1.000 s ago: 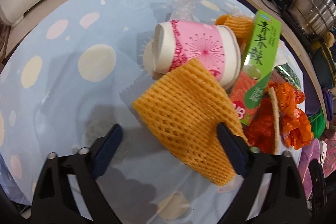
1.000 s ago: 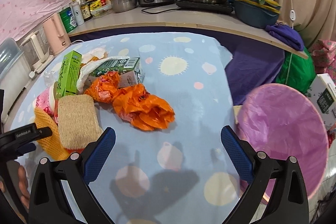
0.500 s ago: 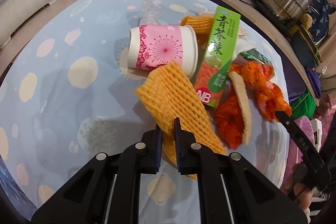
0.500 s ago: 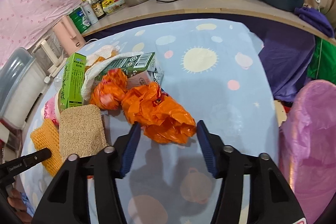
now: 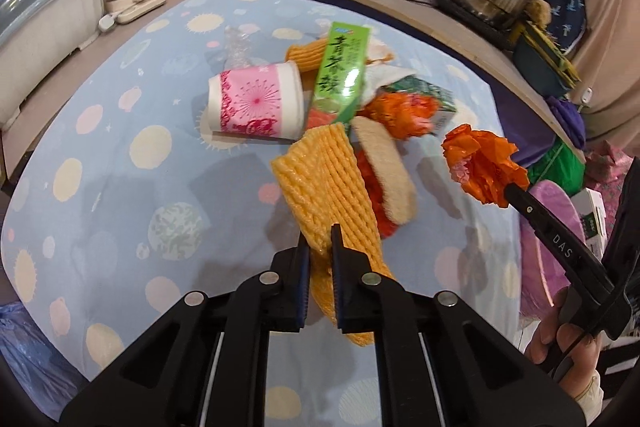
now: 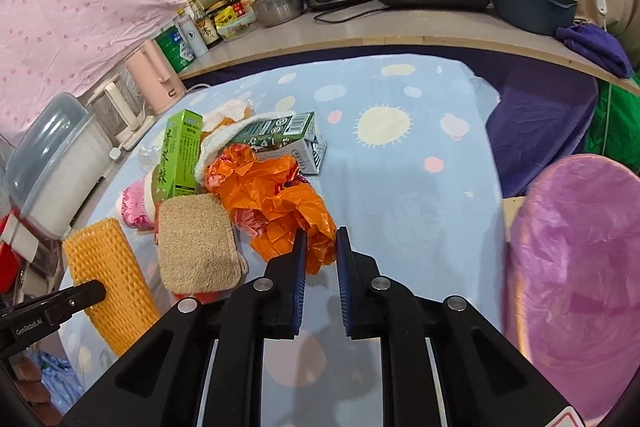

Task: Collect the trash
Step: 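Carry the foam net and orange wrapper over the pink bin and open both grippers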

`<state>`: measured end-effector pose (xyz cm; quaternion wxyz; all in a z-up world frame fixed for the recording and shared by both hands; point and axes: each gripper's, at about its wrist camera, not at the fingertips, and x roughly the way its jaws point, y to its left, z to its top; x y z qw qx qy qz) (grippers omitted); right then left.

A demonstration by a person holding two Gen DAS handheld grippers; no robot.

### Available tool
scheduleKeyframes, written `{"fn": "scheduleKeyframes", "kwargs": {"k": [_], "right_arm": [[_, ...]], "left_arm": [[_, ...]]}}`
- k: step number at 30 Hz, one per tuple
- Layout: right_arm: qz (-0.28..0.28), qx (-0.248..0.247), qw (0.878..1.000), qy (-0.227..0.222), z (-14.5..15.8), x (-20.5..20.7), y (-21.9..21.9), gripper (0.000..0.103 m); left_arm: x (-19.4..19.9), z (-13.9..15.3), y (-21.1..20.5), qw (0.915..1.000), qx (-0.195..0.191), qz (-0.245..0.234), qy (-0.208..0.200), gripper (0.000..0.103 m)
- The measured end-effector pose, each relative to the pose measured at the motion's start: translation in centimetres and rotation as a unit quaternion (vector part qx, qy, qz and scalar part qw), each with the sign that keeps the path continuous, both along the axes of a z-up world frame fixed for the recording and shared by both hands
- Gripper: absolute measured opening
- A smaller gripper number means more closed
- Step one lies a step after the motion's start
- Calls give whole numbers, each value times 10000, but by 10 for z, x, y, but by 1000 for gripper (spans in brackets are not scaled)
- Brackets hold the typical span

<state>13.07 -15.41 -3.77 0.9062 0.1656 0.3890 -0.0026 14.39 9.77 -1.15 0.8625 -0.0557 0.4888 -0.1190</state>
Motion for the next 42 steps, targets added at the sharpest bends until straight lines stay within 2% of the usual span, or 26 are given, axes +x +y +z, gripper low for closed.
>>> {"fn": "scheduleKeyframes", "kwargs": {"k": [6, 10, 16, 21, 26, 34, 37, 40, 42], "right_arm": [[-422, -136, 9986, -271, 30, -43, -27, 14], [-880, -342, 9949, -354, 42, -72, -57, 14], [-1838, -506, 9815, -151, 36, -117, -123, 14], [-2344, -639, 9699, 132, 21, -140, -163, 14], [-2531, -711, 9639, 431, -2, -148, -181, 15], [-2600, -533, 9614, 723, -32, -153, -193, 19], [-2623, -511, 9606, 760, -37, -153, -194, 24], [-2688, -482, 9593, 721, -36, -155, -195, 37], [-2708, -488, 9590, 675, -34, -156, -195, 39]], "left_arm": [[-23, 29, -25, 9987, -111, -417, -266, 9], [-34, 44, -57, 9956, -148, -824, -430, 9], [-45, 63, -129, 9840, -315, -1628, -649, 9], [-47, 67, -199, 9703, -413, -2255, -778, 9], [-43, 50, -264, 9601, -349, -2676, -727, 9], [-30, -4, -332, 9553, 8, -2932, -387, 10], [-28, -19, -343, 9539, 92, -2987, -273, 14], [-30, -24, -341, 9566, 192, -2888, -336, 43], [-31, -24, -337, 9585, 221, -2814, -390, 47]]}}
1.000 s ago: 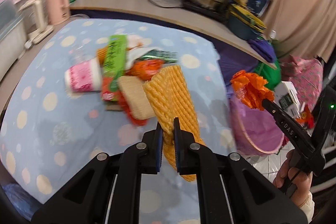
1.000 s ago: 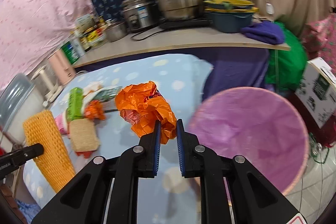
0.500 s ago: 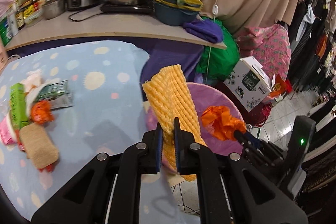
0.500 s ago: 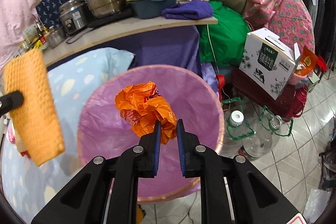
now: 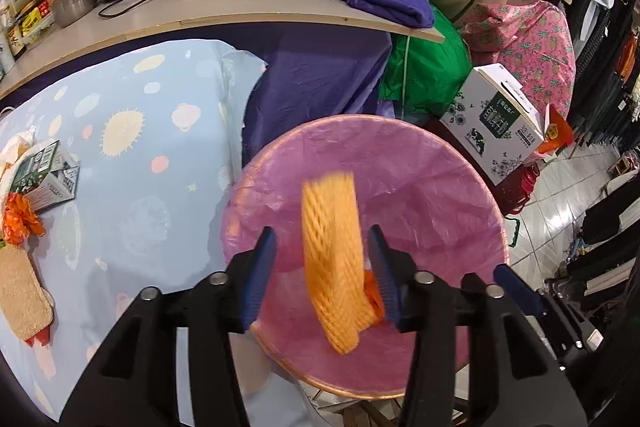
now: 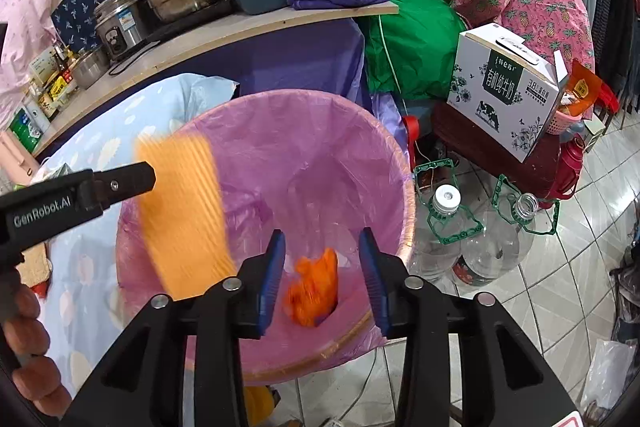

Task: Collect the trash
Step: 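Carry the foam net and orange wrapper over the pink bin and open both grippers, then move both grippers back over the trash pile on the table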

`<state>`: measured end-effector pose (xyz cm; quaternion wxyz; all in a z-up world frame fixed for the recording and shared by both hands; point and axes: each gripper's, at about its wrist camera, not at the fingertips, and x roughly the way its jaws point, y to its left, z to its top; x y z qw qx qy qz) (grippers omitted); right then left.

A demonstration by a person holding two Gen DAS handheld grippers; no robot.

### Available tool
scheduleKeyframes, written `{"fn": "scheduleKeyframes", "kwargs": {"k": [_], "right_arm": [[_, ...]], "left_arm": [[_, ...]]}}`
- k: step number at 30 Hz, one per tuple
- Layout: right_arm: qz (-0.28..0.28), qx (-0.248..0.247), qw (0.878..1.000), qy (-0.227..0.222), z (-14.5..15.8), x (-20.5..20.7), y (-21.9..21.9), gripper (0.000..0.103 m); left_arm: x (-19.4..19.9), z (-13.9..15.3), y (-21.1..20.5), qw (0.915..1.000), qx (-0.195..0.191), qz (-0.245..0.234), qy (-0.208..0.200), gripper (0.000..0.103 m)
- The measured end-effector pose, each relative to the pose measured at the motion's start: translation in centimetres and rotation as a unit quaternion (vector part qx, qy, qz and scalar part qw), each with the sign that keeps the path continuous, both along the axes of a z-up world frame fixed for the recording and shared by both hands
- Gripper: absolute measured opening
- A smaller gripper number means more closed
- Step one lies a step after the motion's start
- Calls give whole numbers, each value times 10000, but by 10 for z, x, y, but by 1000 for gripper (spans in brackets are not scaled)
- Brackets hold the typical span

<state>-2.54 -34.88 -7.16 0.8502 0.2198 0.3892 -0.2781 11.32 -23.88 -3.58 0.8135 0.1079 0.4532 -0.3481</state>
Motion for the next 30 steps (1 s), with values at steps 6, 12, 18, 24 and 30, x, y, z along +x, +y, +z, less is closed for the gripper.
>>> {"fn": "scheduleKeyframes", "kwargs": {"k": [6, 12, 18, 24, 30], "right_arm": [[17, -17, 9999, -155, 10, 0, 3, 46], [141, -74, 9995, -264, 21, 5, 15, 50], [413, -112, 9984, -359, 33, 19, 36, 52], [923, -113, 9949, -403, 39, 47, 74, 54], [1482, -74, 9882, -374, 39, 81, 121, 54]], "left_arm": [[4, 3, 24, 9993, 95, 331, -136, 56], [7, 10, 63, 9963, 151, 788, -310, 63], [12, 18, 109, 9904, 175, 1305, -422, 67], [26, 21, 169, 9782, 203, 2018, -450, 77], [44, 16, 228, 9625, 376, 2660, -375, 78]]}}
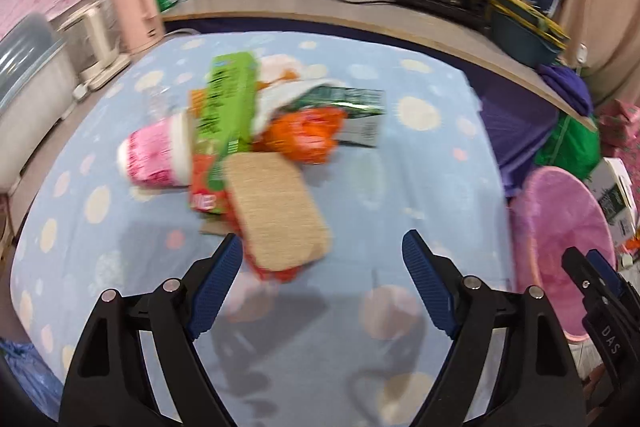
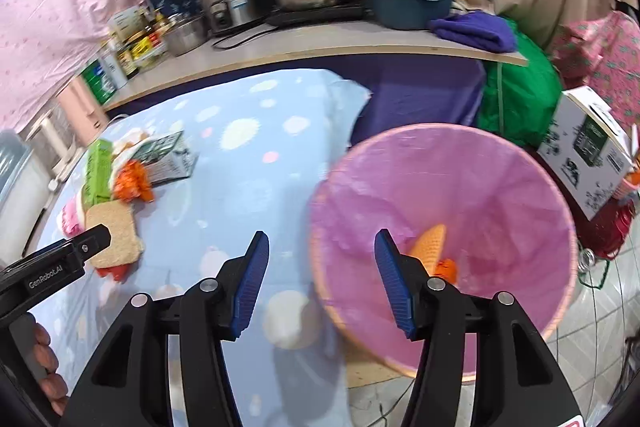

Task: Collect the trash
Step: 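Move both grippers back over the trash pile on the table, then grasp the tan sponge pad with the right gripper while the left gripper grasps the red plastic bag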

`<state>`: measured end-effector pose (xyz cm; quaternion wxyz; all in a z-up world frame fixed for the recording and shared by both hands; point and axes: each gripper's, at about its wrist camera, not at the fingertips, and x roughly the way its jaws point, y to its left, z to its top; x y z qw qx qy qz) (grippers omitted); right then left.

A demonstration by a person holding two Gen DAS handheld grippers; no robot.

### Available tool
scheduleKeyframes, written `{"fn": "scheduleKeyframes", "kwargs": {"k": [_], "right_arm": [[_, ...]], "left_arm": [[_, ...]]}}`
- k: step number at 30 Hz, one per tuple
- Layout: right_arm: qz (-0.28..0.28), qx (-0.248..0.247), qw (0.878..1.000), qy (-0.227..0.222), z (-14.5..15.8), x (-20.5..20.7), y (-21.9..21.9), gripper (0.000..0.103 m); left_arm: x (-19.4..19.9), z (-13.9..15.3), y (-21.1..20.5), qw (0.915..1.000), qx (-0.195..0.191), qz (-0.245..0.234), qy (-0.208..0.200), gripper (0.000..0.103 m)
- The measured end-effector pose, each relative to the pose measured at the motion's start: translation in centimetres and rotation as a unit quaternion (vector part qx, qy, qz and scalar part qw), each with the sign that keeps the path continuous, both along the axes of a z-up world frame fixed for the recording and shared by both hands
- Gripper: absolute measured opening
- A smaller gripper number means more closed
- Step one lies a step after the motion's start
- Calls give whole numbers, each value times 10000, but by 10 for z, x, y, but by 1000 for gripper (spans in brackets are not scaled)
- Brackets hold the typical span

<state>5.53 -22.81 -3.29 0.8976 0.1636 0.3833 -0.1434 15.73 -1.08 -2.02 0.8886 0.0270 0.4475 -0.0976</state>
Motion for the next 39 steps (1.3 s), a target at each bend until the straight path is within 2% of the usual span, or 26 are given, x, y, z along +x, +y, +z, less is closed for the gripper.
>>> {"fn": "scheduleKeyframes", "kwargs": {"k": [6, 11, 14, 21, 28, 30, 32, 33, 35, 39], "right_arm": [[576, 246, 9980, 81, -6, 26, 44, 55], [1196, 345, 9922, 117, -10, 47, 90, 64], [1530, 361, 9875, 126, -12, 59, 119, 64], [1980, 462, 9789, 228, -20, 92, 165, 64], [2151, 373, 9754, 293, -26, 119, 188, 64], [2153, 402, 9750, 378, -31, 123, 187, 59], [2146, 607, 9739, 428, -35, 125, 180, 45], [2136, 696, 9735, 435, -36, 124, 176, 44], [2080, 755, 9744, 393, -33, 120, 166, 32], [1953, 823, 9768, 299, -24, 103, 145, 22]], "left_arm": [[6, -13, 62, 9985, -80, 503, 215, 78], [7, -28, 103, 9956, -74, 834, 410, 78], [8, -34, 121, 9934, -43, 1019, 517, 78], [11, -38, 146, 9900, -118, 1255, 631, 78], [16, -41, 152, 9893, -217, 1264, 696, 78], [18, -42, 151, 9897, -254, 1218, 711, 78], [19, -41, 147, 9902, -249, 1177, 705, 78], [20, -41, 145, 9905, -261, 1146, 708, 78], [21, -41, 140, 9912, -287, 1073, 716, 78], [22, -38, 121, 9931, -416, 820, 724, 78]]}}
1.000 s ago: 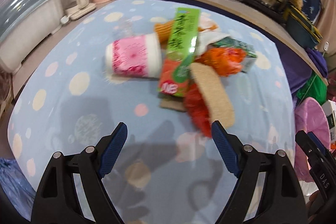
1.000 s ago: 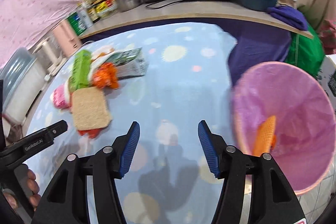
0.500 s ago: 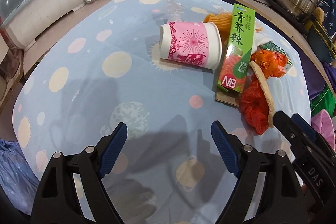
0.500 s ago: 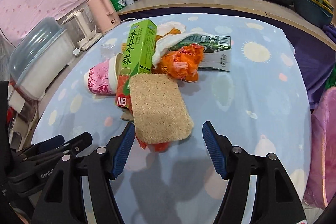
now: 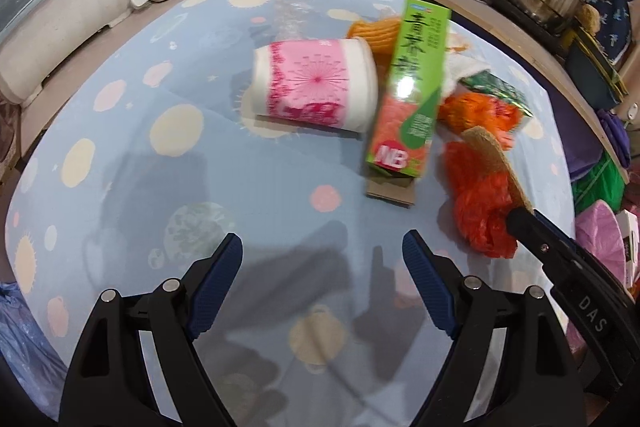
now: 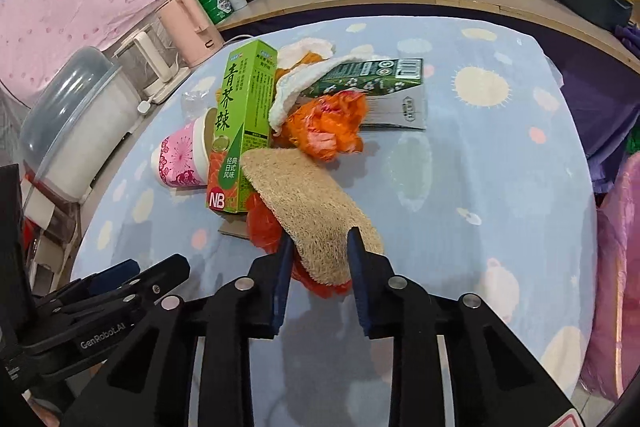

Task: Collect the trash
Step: 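Grasp the tan sponge pad with the right gripper while the left gripper grasps the red plastic bag, then carry the sponge pad and red bag over the pink bin and open both grippers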

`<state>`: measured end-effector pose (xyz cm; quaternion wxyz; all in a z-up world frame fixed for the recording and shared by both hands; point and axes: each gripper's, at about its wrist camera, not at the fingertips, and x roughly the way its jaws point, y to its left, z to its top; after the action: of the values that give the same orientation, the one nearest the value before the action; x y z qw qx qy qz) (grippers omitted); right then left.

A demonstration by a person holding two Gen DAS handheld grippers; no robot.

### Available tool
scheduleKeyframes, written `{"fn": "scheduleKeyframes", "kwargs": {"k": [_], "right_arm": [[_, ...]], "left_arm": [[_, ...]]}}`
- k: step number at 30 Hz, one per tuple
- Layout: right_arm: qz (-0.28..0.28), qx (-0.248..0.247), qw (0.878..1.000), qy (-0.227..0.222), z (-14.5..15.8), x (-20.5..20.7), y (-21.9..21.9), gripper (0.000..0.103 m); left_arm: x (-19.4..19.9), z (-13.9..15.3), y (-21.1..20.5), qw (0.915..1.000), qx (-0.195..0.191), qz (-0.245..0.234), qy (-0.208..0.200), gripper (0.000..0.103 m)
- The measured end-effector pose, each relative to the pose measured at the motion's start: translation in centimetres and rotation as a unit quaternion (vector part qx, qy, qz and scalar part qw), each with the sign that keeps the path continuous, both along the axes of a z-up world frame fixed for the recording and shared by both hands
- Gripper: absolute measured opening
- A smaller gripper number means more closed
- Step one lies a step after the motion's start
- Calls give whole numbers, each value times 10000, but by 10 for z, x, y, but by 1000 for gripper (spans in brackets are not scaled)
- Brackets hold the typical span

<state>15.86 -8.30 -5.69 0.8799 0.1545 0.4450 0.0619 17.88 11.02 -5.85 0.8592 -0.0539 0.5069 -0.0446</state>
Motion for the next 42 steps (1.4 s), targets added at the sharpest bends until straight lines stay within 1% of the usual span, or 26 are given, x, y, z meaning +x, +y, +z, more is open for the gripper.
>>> {"fn": "scheduleKeyframes", "kwargs": {"k": [2, 5, 6, 7, 9, 11, 13, 15, 18, 20, 21, 23, 26, 30, 34, 42], "right_arm": [[-99, 11, 9999, -14, 4, -9, -11, 17], [-240, 75, 9997, 23, 6, -21, -27, 12], [-270, 91, 9996, 48, 6, -24, -31, 10], [-298, 119, 9995, 63, 5, -27, -36, 7], [-378, 166, 9991, 47, 7, -34, -42, 7], [-437, 159, 9989, 4, 10, -40, -49, 6], [-469, 130, 9988, -13, 12, -45, -53, 6], [-515, 112, 9986, -16, 12, -51, -59, 6], [-583, 127, 9982, -5, 12, -58, -65, 6], [-620, 144, 9980, 9, 11, -62, -68, 6], [-635, 150, 9979, 13, 10, -63, -70, 6], [-667, 169, 9976, 23, 8, -67, -73, 6], [-705, 198, 9973, 17, 8, -72, -75, 6], [-715, 217, 9972, -46, 13, -79, -77, 6], [-758, 184, 9968, -183, 21, -89, -80, 6], [-1036, 186, 9931, -518, 44, -119, -103, 6]], "left_arm": [[-1, 3, -12, 9997, -136, -178, -11, 80], [-6, 6, -34, 9978, -396, -529, -28, 88], [-7, 5, -41, 9970, -443, -637, -39, 88], [-9, 4, -51, 9961, -443, -762, -52, 89], [-8, -3, -65, 9956, -318, -880, 8, 89], [-5, -11, -75, 9955, -287, -899, 118, 89], [-2, -16, -80, 9954, -329, -884, 145, 88], [0, -18, -83, 9955, -327, -874, 151, 81], [5, -20, -88, 9946, -292, -980, 190, 65], [8, -21, -88, 9941, -291, -1015, 239, 48], [9, -21, -88, 9939, -313, -1024, 252, 47], [7, -20, -87, 9936, -351, -1045, 247, 36], [2, -15, -88, 9931, -322, -1107, 198, 33], [-10, -6, -90, 9921, -324, -1201, 140, 32], [-25, 9, -91, 9905, -347, -1330, 65, 32], [-57, 46, -119, 9838, -318, -1750, -228, 32]]}}
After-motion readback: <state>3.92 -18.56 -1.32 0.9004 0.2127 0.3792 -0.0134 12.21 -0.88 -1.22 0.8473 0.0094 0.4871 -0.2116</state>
